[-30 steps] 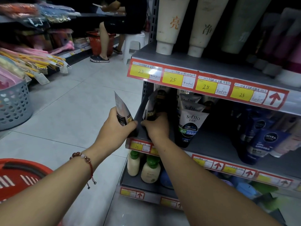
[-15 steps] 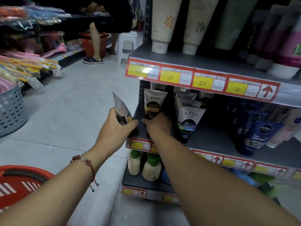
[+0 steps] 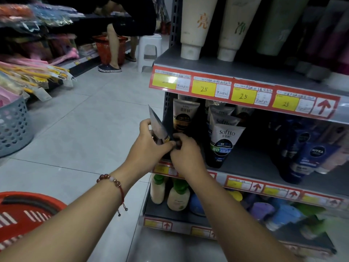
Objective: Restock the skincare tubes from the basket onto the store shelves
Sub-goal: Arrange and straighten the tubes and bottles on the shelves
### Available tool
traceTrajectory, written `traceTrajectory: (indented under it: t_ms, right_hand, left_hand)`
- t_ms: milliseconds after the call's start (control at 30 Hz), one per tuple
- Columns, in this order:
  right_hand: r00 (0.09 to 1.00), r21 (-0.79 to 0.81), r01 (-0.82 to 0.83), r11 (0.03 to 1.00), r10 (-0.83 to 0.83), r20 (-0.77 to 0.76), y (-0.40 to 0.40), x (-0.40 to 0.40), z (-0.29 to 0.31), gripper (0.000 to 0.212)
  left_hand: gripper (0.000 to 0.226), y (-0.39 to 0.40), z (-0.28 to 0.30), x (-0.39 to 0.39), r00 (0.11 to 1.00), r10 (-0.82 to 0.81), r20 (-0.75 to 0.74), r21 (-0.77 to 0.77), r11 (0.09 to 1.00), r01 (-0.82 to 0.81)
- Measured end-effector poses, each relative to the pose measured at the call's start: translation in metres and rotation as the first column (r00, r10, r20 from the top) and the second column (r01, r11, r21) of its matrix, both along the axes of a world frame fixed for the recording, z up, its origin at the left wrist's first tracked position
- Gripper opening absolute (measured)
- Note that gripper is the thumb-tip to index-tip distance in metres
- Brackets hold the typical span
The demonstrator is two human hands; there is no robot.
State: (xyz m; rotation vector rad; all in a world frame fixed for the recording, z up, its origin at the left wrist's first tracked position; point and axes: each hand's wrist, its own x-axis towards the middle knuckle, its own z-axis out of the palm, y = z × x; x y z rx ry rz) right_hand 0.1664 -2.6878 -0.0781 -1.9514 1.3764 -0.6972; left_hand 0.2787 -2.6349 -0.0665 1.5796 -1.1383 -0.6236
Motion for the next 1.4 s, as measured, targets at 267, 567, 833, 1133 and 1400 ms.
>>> traceTrajectory:
  t_ms: [267,567,833,1133,1400]
  right_hand:
    - [0.993,0.041,-0.079,0.996,0.075,0.097,-0.006,-0.028,-0.01,0.032]
    - [0.998,-0.124,0.015,0.992,-0.007,0.058,-0.001,-0.021,-0.021,0.033]
    - [0.992,-0.178,0.113,0.977,-0.1,0.08,0.007,-0.019,-0.027,0.057]
    - [0.992,-0.251,0.118,0.961,-0.124,-0.007,-0.002,-0.012,-0.028,0.044]
    - [0.981,-0.182,-0.105,0.978,0.071,-0.181,0.033,-0.045,-0.008,0.087]
  left_hand:
    - [0.052,-0.017,-0.001,-0.008,0.985,-0.104,0.135,0.061,0.993,0.096]
    - [0.041,-0.015,-0.002,0.0,0.986,-0.161,0.041,0.051,0.986,0.159]
    - [0.028,-0.012,-0.007,0.003,0.963,-0.159,0.218,0.073,0.987,0.146]
    - [0.026,-0.026,-0.013,-0.003,0.942,-0.112,0.316,0.095,0.992,0.086]
    - [0.032,-0.014,-0.004,-0.007,0.898,-0.098,0.429,0.164,0.986,0.029]
